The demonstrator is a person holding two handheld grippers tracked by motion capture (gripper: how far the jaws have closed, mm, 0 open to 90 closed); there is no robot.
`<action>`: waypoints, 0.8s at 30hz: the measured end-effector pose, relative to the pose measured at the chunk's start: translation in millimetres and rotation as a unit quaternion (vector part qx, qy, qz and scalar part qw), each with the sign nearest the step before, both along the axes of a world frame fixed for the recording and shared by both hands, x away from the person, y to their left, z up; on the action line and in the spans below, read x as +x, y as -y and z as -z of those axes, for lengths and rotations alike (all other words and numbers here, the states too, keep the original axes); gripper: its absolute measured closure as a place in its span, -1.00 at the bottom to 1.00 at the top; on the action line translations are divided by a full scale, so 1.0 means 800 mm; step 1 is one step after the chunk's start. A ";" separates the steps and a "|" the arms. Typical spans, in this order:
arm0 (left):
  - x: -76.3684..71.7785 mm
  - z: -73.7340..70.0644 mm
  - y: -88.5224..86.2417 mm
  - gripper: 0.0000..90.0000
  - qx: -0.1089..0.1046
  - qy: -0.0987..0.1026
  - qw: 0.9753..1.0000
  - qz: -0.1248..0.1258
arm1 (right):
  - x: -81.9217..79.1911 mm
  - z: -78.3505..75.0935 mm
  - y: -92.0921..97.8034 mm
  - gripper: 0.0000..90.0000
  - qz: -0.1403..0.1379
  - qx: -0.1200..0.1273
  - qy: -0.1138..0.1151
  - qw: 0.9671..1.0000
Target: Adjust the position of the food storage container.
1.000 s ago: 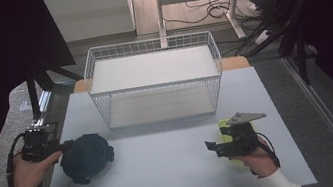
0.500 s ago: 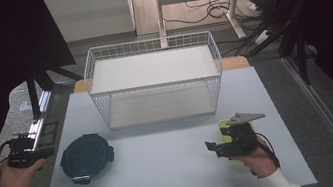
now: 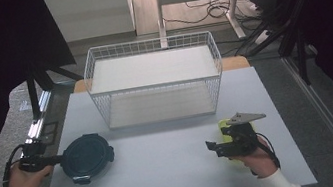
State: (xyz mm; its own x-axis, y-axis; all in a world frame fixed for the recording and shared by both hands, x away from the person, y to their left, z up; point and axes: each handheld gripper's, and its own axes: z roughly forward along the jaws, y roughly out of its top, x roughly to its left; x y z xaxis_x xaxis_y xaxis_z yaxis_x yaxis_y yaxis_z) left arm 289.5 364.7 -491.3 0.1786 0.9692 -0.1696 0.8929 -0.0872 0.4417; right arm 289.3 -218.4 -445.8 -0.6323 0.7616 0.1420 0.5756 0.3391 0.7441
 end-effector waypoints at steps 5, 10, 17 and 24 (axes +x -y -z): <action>0.000 0.001 -0.002 1.00 -0.007 -0.002 1.000 0.001 | 0.001 -0.001 0.000 -0.52 0.004 0.002 0.001 1.000; -0.002 0.001 0.002 1.00 -0.018 -0.002 1.000 0.004 | 0.001 -0.002 -0.002 -0.52 0.002 0.001 0.002 1.000; -0.001 0.003 0.025 1.00 -0.035 0.005 0.999 0.026 | 0.000 -0.005 -0.006 -0.52 -0.002 0.003 0.007 1.000; 0.006 0.004 0.053 1.00 -0.047 0.008 0.998 0.049 | -0.002 -0.009 -0.004 -0.52 0.000 0.016 0.009 1.000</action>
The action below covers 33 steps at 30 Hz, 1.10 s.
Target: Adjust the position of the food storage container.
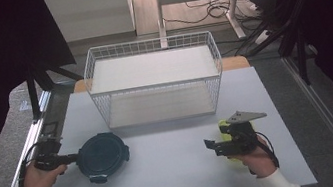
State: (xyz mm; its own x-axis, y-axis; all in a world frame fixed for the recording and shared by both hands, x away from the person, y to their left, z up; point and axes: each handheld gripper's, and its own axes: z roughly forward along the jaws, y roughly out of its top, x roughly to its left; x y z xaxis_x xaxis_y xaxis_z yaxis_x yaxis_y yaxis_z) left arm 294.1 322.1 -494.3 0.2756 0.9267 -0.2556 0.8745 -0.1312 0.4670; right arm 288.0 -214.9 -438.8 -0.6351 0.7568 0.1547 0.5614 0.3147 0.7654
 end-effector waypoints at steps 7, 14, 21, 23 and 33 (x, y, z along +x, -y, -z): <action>0.004 0.001 0.034 1.00 -0.015 0.008 1.000 0.026 | -0.006 -0.010 -0.004 -0.53 -0.003 0.022 0.009 1.000; 0.004 -0.002 0.067 1.00 -0.025 0.020 0.998 0.045 | -0.008 -0.016 -0.010 -0.54 -0.004 0.031 0.015 0.999; 0.007 -0.001 0.077 1.00 -0.031 0.018 0.998 0.055 | -0.009 -0.016 -0.012 -0.54 -0.004 0.029 0.017 0.999; 0.008 -0.001 0.079 1.00 -0.030 0.017 0.998 0.058 | -0.008 -0.016 -0.012 -0.54 -0.004 0.029 0.018 0.999; 0.004 -0.002 0.106 1.00 -0.033 0.015 0.995 0.094 | -0.009 -0.018 -0.013 -0.54 -0.002 0.030 0.018 0.999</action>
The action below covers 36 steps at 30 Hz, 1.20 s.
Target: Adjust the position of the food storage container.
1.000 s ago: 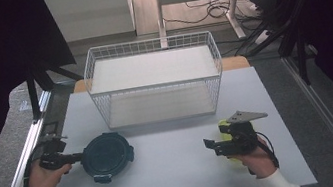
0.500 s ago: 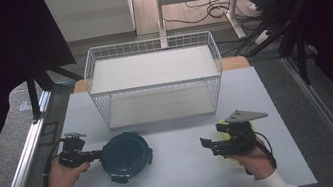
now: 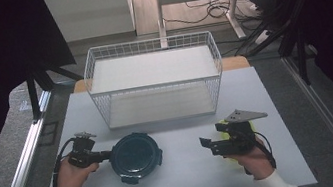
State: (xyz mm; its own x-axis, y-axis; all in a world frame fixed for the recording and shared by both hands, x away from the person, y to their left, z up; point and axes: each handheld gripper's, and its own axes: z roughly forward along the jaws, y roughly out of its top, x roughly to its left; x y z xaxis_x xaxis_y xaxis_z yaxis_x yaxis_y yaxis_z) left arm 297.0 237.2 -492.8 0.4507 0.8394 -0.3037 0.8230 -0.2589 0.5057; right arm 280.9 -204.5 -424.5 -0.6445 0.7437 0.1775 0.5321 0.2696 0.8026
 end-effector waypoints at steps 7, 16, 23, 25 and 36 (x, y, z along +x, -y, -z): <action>-0.004 0.001 0.022 1.00 -0.015 0.002 1.000 0.005 | 0.000 -0.001 0.000 -0.54 0.003 0.004 -0.001 1.000; -0.009 0.001 0.034 1.00 -0.016 0.001 1.000 0.021 | 0.000 -0.001 -0.001 -0.54 0.004 0.005 -0.001 1.000; -0.014 0.002 0.045 1.00 -0.022 0.003 0.999 0.022 | -0.001 -0.003 -0.003 -0.54 0.002 0.014 -0.004 1.000; -0.015 0.002 0.045 1.00 -0.024 0.002 0.999 0.022 | -0.001 -0.005 -0.005 -0.54 0.001 0.017 -0.003 1.000; -0.015 -0.021 0.025 1.00 -0.019 0.048 0.998 -0.028 | 0.004 -0.005 -0.009 -0.54 -0.003 0.031 -0.016 0.999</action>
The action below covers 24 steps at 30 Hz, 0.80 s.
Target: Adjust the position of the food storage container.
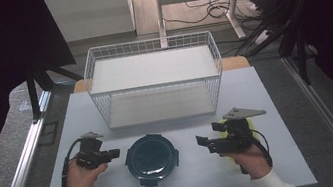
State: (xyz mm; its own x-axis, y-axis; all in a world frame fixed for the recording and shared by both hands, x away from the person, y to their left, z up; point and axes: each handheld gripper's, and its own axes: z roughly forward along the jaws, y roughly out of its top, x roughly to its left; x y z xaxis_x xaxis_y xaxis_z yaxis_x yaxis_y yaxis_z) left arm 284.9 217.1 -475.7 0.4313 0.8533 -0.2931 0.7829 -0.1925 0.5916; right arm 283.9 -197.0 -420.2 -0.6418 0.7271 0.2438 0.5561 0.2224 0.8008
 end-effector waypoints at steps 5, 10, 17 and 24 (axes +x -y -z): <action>-0.018 -0.028 0.001 0.62 0.005 0.042 0.999 -0.027 | -0.002 -0.004 -0.009 -0.54 -0.003 -0.003 0.004 1.000; -0.027 -0.032 0.007 -0.05 0.021 0.035 0.999 -0.024 | -0.006 -0.008 -0.018 -0.55 -0.002 0.001 0.006 1.000; -0.021 -0.025 -0.007 -0.36 0.013 0.032 0.999 -0.038 | -0.006 -0.002 -0.029 -0.58 -0.001 -0.009 0.003 1.000; -0.022 -0.024 -0.002 -0.53 0.010 0.034 0.999 -0.030 | -0.013 -0.002 -0.030 -0.61 0.000 -0.005 0.006 1.000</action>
